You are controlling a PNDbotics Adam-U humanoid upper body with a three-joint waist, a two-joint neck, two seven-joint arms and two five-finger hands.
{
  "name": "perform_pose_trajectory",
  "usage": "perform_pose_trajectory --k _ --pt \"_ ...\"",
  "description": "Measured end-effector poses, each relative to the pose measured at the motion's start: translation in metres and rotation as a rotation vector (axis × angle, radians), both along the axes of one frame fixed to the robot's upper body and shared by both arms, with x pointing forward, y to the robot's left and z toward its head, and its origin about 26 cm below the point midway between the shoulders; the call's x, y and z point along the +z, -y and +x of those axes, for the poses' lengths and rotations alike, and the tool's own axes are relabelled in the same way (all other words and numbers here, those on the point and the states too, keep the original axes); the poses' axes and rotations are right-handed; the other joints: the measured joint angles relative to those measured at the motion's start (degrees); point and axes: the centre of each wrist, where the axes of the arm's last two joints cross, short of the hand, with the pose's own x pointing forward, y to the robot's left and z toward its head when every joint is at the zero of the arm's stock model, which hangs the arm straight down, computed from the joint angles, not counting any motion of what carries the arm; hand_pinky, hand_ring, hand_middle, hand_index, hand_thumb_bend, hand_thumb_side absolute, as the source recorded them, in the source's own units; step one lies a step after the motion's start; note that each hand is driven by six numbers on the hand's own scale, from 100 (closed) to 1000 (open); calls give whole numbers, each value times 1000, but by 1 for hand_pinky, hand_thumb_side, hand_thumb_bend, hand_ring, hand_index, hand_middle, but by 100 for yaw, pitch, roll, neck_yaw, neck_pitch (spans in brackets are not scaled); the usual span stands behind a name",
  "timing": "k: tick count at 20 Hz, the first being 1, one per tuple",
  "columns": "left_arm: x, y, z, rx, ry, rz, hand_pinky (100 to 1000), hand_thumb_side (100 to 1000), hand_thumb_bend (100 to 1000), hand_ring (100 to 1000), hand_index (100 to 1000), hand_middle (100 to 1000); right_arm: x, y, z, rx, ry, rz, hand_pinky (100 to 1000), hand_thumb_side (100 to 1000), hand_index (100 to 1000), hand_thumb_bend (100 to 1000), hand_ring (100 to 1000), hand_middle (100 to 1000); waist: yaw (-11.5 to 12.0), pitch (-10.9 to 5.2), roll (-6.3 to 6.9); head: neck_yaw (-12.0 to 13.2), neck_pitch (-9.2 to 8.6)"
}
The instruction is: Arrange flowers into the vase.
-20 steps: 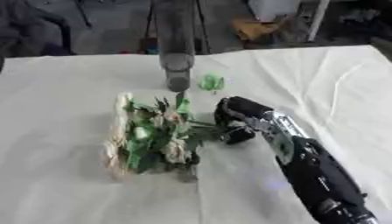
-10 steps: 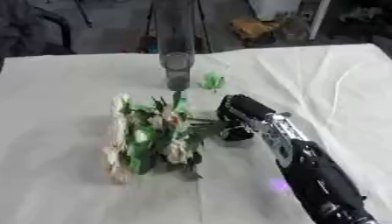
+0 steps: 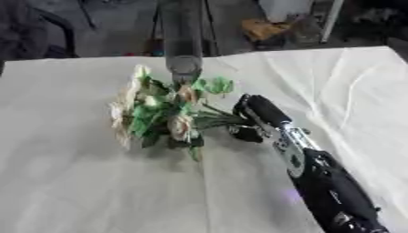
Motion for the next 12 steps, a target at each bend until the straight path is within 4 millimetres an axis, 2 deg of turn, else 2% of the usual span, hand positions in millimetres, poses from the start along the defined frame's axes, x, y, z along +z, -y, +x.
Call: perform_pose_trajectory --k 5,7,8,9,12 --pt "0 0 0 0 0 0 591 328 743 438 386 472 0 2 0 -39 30 37 100 542 201 100 107 100 -8 -3 2 -3 -4" --pt "0 0 0 0 0 0 592 328 742 438 387 472 1 2 0 -45 39 53 100 592 177 100 100 100 -13 -6 2 -3 -4" --pt "0 0 0 0 0 0 592 328 740 438 387 472 2 1 0 -46 46 62 100 649 165 100 100 100 -17 -11 2 -3 -4" --pt "0 0 0 0 0 0 592 328 741 438 387 472 3 1 1 -46 57 72 100 629 161 100 100 100 -20 -18 1 -3 -5" --pt "0 0 0 0 0 0 592 328 741 438 387 472 9 -1 1 -42 95 106 100 668 124 100 100 100 -30 -36 -2 -3 -6"
